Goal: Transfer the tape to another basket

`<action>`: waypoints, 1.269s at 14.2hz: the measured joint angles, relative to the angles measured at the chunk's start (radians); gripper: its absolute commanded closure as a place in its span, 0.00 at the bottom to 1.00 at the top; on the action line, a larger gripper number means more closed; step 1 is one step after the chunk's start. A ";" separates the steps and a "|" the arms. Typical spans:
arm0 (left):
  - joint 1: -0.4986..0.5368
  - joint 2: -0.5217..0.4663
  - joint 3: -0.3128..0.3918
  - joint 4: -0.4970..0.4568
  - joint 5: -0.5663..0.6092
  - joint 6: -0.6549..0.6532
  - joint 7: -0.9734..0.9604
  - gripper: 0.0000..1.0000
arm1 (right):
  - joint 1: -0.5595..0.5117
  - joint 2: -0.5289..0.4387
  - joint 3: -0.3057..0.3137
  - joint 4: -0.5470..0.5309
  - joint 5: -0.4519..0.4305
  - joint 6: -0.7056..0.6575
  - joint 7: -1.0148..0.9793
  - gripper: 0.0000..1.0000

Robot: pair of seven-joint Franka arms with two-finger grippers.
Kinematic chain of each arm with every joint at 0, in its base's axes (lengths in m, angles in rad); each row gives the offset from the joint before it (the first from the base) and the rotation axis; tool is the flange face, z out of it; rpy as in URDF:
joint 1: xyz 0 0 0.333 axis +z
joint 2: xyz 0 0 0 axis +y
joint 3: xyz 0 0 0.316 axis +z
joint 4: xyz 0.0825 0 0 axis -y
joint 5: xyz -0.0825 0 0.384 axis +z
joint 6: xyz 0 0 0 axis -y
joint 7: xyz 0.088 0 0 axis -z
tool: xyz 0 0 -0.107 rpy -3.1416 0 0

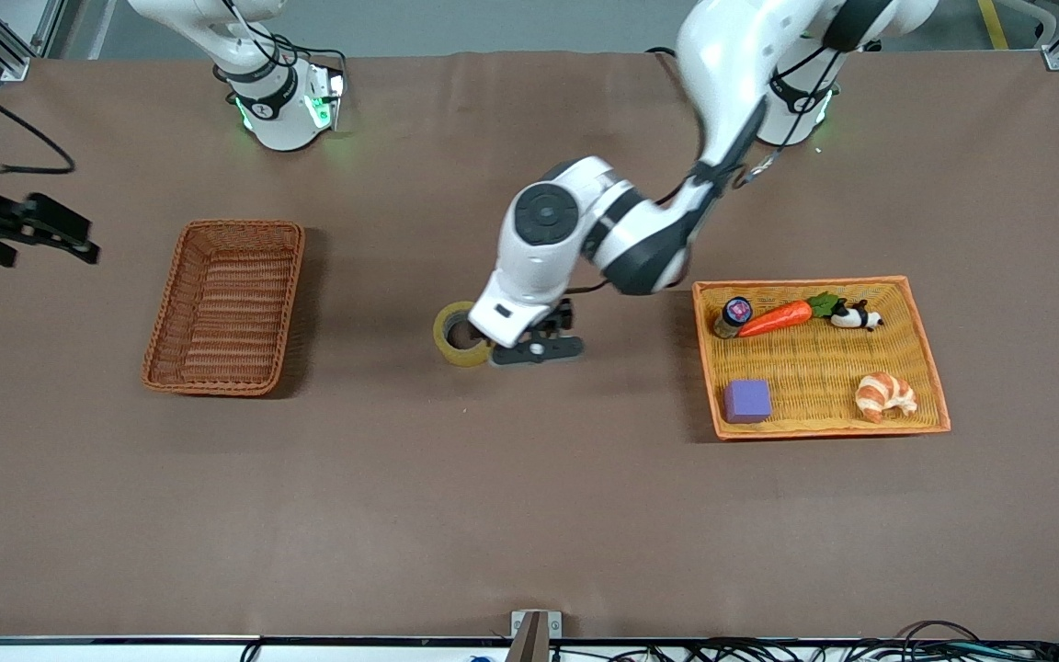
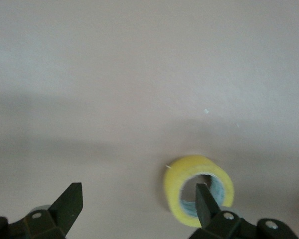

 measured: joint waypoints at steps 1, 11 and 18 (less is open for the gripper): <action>0.035 -0.038 0.000 -0.015 0.000 -0.041 0.040 0.00 | 0.006 0.008 0.034 -0.033 0.002 0.047 0.058 0.00; 0.375 -0.387 -0.001 -0.272 -0.001 -0.127 0.443 0.00 | 0.181 0.297 0.335 -0.266 -0.104 0.537 0.493 0.00; 0.541 -0.621 -0.008 -0.422 -0.002 -0.219 0.719 0.00 | 0.266 0.511 0.335 -0.289 -0.255 0.701 0.525 0.02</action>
